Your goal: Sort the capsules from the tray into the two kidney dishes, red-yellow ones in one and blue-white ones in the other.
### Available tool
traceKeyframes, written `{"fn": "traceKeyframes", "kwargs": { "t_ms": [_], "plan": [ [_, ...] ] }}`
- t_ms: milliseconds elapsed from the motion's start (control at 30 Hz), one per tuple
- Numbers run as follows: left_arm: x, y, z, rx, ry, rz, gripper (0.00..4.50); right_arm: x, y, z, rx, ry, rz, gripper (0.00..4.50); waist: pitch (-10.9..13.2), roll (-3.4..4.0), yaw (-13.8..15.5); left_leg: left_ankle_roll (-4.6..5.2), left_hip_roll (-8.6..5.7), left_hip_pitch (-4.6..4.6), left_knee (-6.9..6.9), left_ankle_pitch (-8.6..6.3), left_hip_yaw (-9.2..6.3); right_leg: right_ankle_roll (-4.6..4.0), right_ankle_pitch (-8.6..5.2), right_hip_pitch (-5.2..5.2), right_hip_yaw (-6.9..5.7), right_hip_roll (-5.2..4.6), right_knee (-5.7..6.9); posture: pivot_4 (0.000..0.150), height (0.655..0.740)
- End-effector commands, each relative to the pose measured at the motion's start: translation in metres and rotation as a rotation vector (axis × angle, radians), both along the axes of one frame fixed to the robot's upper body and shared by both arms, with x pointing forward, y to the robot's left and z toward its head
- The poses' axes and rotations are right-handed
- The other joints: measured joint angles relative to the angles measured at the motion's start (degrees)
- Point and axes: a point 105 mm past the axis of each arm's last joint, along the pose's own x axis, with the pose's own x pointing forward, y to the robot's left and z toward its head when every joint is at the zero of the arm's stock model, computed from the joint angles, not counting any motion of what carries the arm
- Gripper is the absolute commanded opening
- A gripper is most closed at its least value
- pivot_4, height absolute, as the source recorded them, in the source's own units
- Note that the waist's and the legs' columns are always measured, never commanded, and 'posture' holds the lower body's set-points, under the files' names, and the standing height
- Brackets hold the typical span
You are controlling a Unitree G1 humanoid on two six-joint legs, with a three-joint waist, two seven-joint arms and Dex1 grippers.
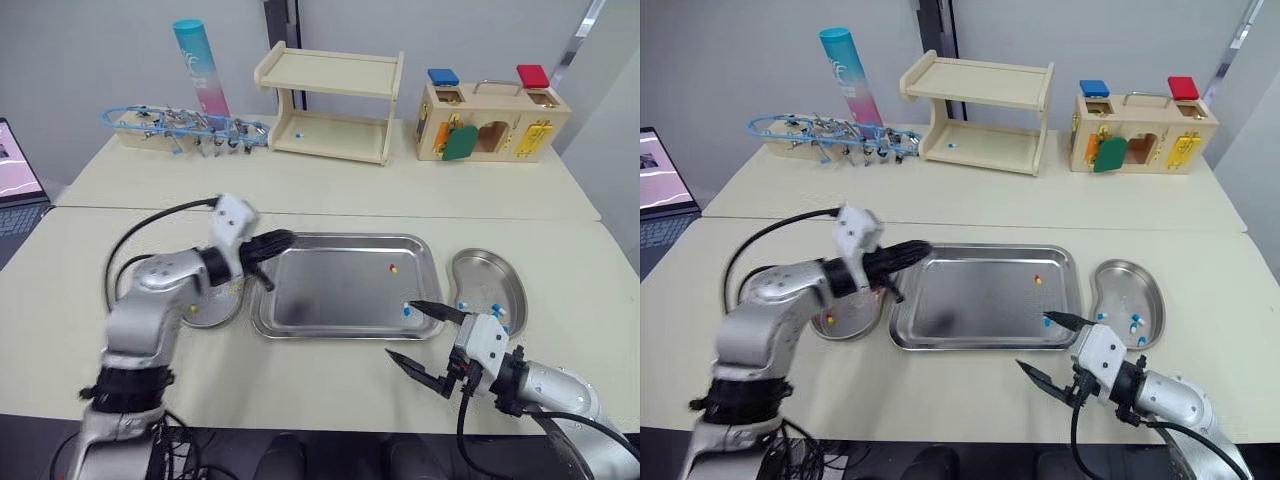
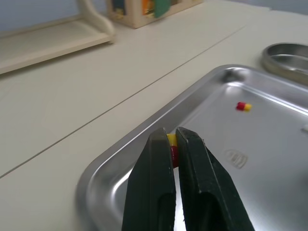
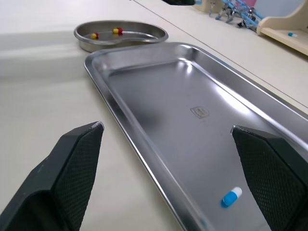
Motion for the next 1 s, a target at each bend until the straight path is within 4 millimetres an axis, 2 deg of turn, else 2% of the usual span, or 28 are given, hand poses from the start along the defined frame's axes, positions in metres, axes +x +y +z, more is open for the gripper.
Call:
{"fn": "traceKeyframes", "kwargs": {
  "t_ms": [33,200,333,500,667,967,1000],
  "plan": [
    [-0.014,0.032,0.009,0.006,-0.080,0.183,0.02,-0.003,0.010,0.010,0.020,-0.016,0.080,4.50,0.0,0.00,0.0,0.00,0.01,0.00,0.00,0.00,-0.01,0.00,0.00,0.00,0.00,0.00,0.00,0.150,0.7400],
    [-0.034,0.067,-0.009,0.008,-0.052,0.400,0.02,0.003,0.012,0.012,0.020,-0.020,0.114,4.50,0.0,-0.08,0.2,0.00,0.01,-0.02,0.00,0.00,-0.01,0.00,0.00,0.00,-0.01,0.00,0.00,0.150,0.7400],
    [-0.040,0.068,-0.021,-0.014,-0.025,0.421,0.02,0.005,0.016,0.012,0.020,-0.016,0.137,4.50,0.0,-0.08,0.4,0.00,0.00,-0.01,0.00,0.00,0.00,-0.01,0.00,0.01,-0.02,-0.01,-0.01,0.150,0.7400],
    [-0.035,0.074,-0.025,-0.054,-0.026,0.473,0.02,0.007,0.016,0.011,0.014,-0.014,0.145,4.50,0.0,-0.08,0.2,0.00,0.00,-0.01,0.00,0.00,0.00,-0.01,0.00,0.01,-0.02,-0.01,0.00,0.150,0.7400],
    [-0.036,0.078,-0.026,-0.092,-0.044,0.507,1.41,0.007,0.013,0.009,0.005,-0.008,0.143,4.50,0.0,-0.08,0.2,0.00,0.00,0.00,-0.01,0.00,0.00,-0.01,0.00,-0.01,-0.02,-0.01,0.00,0.150,0.7400],
    [-0.044,0.079,-0.020,-0.097,-0.080,0.498,4.37,0.008,0.011,0.009,0.005,-0.008,0.143,4.50,0.0,-0.08,0.2,0.00,0.00,-0.01,-0.01,0.00,0.00,-0.01,0.01,-0.01,-0.01,-0.01,0.00,0.150,0.7400],
    [-0.046,0.081,-0.020,-0.094,-0.080,0.497,4.37,0.008,0.011,0.009,0.005,-0.009,0.144,4.50,0.0,-0.08,0.2,0.00,0.00,0.00,-0.02,0.00,0.00,-0.01,0.00,-0.01,-0.01,-0.01,0.00,0.150,0.7400]
  ]
}}
